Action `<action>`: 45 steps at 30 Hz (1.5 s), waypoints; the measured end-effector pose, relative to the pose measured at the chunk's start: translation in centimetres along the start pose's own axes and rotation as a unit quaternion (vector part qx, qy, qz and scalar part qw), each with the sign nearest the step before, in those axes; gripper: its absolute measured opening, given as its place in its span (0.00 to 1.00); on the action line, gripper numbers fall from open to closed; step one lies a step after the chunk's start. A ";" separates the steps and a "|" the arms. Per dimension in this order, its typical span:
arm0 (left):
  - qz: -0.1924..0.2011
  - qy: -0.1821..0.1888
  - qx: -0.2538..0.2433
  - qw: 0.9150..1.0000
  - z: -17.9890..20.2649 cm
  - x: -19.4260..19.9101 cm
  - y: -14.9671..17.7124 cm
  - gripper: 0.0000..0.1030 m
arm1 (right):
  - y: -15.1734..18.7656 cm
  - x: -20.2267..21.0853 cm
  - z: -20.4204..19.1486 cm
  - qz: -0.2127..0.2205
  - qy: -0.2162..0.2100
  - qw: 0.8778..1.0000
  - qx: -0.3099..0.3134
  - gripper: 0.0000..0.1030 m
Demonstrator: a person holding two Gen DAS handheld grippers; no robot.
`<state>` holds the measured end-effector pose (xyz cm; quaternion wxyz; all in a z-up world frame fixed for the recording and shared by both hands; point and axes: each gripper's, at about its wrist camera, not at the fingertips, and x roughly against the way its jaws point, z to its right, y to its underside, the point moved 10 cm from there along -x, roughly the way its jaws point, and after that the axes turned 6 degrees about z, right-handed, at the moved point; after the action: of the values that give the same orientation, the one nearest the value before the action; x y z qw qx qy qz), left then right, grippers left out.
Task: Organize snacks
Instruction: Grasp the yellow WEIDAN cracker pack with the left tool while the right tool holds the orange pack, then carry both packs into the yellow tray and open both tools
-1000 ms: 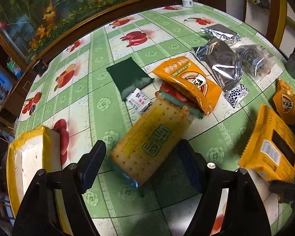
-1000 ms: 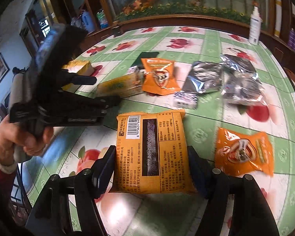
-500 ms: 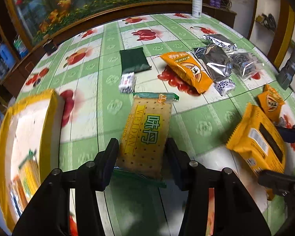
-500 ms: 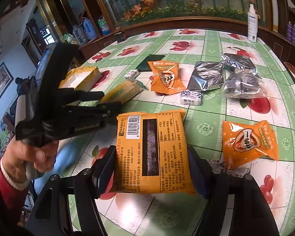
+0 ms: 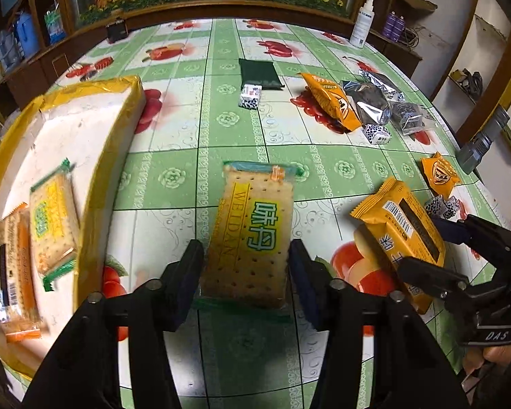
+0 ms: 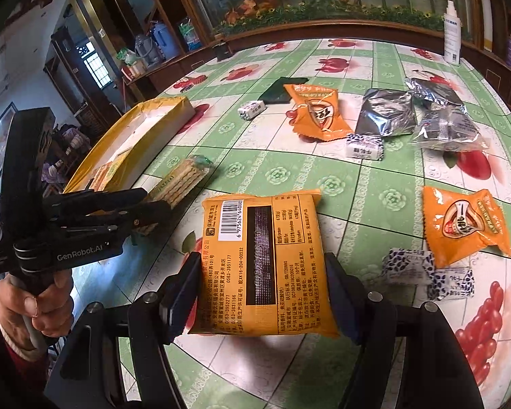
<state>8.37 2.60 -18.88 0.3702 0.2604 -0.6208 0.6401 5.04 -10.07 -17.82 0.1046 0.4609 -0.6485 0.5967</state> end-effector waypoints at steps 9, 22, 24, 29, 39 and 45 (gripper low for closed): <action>0.007 -0.048 -0.019 0.999 0.1 -1.4 0.0 0.68 | -0.1 0.2 0.2 0.003 0.010 1.000 0.002 0.69; 0.061 -0.105 0.009 0.993 -2.5 3.6 0.1 0.44 | -0.4 1.0 -1.1 0.017 0.019 1.000 0.015 0.69; 0.073 -0.113 0.015 0.991 -3.0 4.9 0.1 0.44 | -0.5 0.9 -1.7 0.019 0.018 0.999 0.021 0.69; 0.085 -0.130 0.021 0.988 -4.3 6.7 0.7 0.44 | -0.4 0.3 -3.6 0.019 0.006 0.999 0.035 0.69; 0.101 -0.162 0.058 0.980 -8.4 9.2 1.7 0.44 | -0.2 -1.1 -7.6 0.010 -0.026 0.998 0.061 0.69; 0.108 -0.177 0.079 0.975 -10.7 10.1 1.9 0.44 | -1.0 -1.6 -9.7 0.011 -0.041 0.996 0.078 0.69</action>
<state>2.25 14.82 -13.04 0.1614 0.3292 -0.6488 0.6668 2.65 -0.77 -15.71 0.0353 0.4846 -0.6086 0.6274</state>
